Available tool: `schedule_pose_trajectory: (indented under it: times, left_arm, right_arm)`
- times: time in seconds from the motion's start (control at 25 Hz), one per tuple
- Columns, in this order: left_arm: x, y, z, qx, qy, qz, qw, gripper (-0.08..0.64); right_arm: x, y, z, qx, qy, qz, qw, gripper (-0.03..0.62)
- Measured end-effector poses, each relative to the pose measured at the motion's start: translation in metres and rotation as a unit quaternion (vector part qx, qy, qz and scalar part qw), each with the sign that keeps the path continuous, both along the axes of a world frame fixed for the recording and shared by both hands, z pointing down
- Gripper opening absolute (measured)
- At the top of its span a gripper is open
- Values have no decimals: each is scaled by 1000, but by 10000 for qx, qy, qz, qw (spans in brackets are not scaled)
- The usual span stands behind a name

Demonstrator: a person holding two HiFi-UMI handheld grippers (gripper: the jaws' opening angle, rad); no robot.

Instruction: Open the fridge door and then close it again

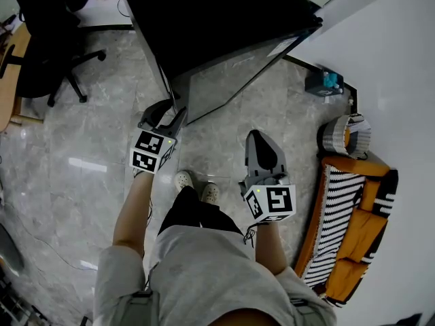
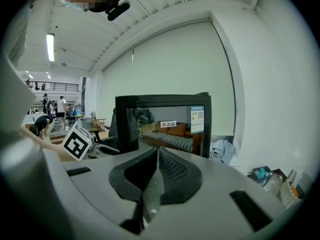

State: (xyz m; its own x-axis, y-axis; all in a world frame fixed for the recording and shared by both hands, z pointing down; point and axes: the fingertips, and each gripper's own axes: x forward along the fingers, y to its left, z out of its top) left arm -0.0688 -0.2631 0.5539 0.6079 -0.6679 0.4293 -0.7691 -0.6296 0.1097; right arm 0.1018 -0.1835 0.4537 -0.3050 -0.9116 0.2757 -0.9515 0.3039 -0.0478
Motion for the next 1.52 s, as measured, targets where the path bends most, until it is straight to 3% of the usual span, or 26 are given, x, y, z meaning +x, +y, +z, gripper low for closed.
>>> schedule_pose_trajectory:
  times: [0.2, 0.28, 0.44, 1.28, 1.4, 1.52]
  left_arm:
    - [-1, -5, 1, 19, 46, -98, 9999, 129]
    - [-4, -7, 1, 15, -40, -135, 9999, 74]
    - [-4, -6, 2, -13, -108, -109, 9999, 66]
    - [-6, -2, 1, -90, -217, -768, 9968, 58]
    - [1, 6, 0, -102, -235, -690, 9973, 63]
    - [25, 36, 1, -149, -208, -305, 9992, 57]
  right_arm:
    - [5, 2, -2, 19, 33, 74, 10000, 26]
    - [6, 4, -2, 21, 32, 115, 9999, 26]
    - [10, 8, -3, 16, 26, 170, 9999, 26]
    - [27, 12, -12, 128, -46, 146, 9998, 26]
    - [29, 10, -13, 130, -90, 117, 9998, 26]
    - [31, 7, -14, 161, -110, 88, 9998, 26]
